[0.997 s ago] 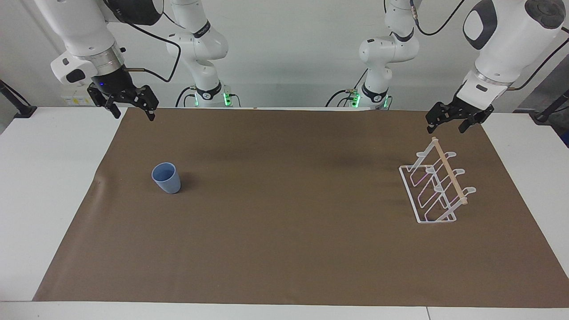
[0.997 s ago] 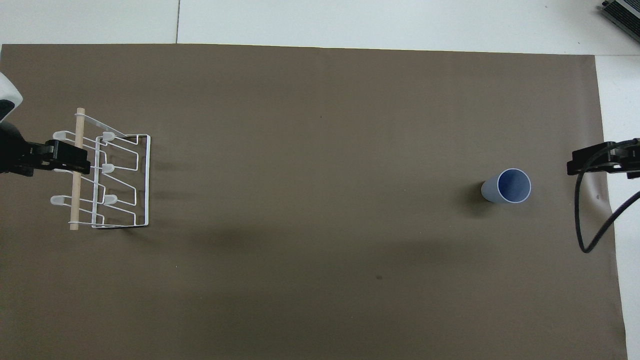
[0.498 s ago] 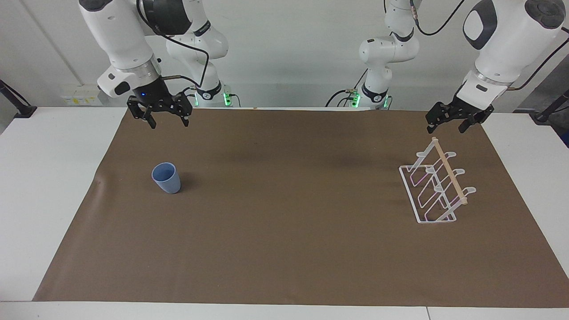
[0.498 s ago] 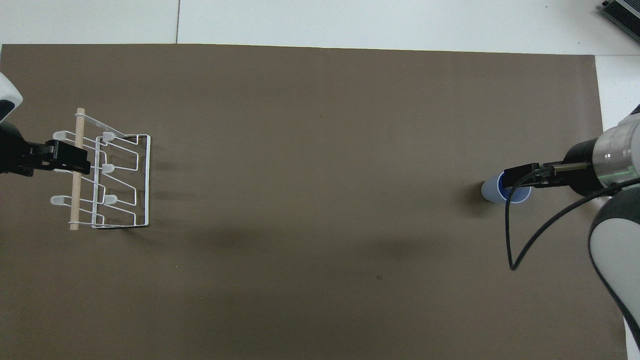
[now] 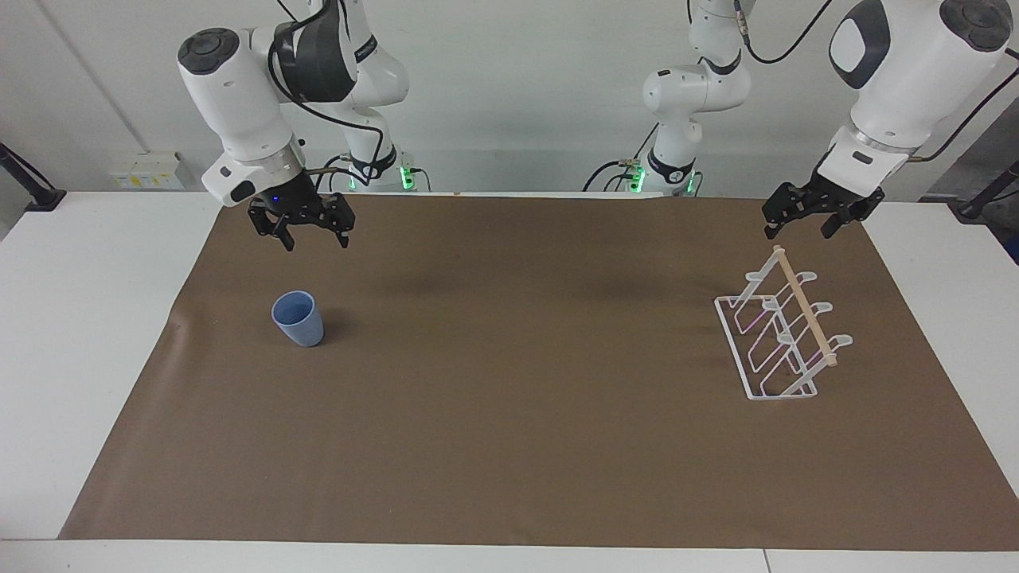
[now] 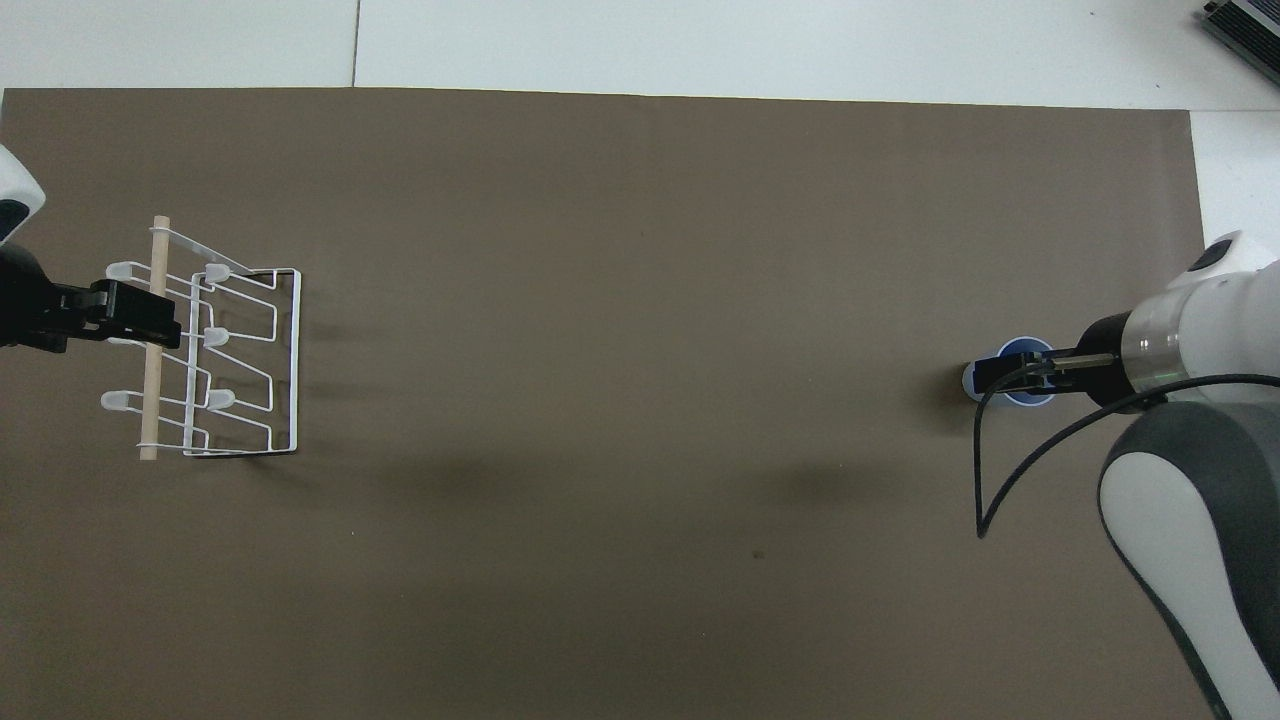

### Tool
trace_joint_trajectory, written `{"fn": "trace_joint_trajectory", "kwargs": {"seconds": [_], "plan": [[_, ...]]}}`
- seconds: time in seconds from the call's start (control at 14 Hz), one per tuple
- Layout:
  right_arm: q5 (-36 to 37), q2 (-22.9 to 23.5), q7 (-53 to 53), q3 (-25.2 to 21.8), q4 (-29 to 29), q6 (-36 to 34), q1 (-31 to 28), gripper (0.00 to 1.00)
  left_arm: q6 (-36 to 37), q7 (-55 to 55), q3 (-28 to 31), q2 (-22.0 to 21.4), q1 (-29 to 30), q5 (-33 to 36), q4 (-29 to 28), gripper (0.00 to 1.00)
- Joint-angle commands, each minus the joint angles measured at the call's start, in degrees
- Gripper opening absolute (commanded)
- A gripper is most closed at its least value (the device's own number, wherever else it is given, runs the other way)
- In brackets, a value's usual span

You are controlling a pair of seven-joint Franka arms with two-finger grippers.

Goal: Hang cup on cup holder
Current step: 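Reach the right gripper down to the blue cup and grasp it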

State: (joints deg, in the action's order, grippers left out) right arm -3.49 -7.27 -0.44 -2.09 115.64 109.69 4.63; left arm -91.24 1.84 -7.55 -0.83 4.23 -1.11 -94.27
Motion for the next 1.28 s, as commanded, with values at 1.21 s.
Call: {"fn": "trace_joint_trajectory", "kwargs": {"seconds": [1.21], "plan": [[-0.3,9.0,-13.0,0.2,9.3,20.7,-2.4,1.0,-0.5,-0.4,-0.3,-1.5,0.6,0.8,-1.7,1.0]]}}
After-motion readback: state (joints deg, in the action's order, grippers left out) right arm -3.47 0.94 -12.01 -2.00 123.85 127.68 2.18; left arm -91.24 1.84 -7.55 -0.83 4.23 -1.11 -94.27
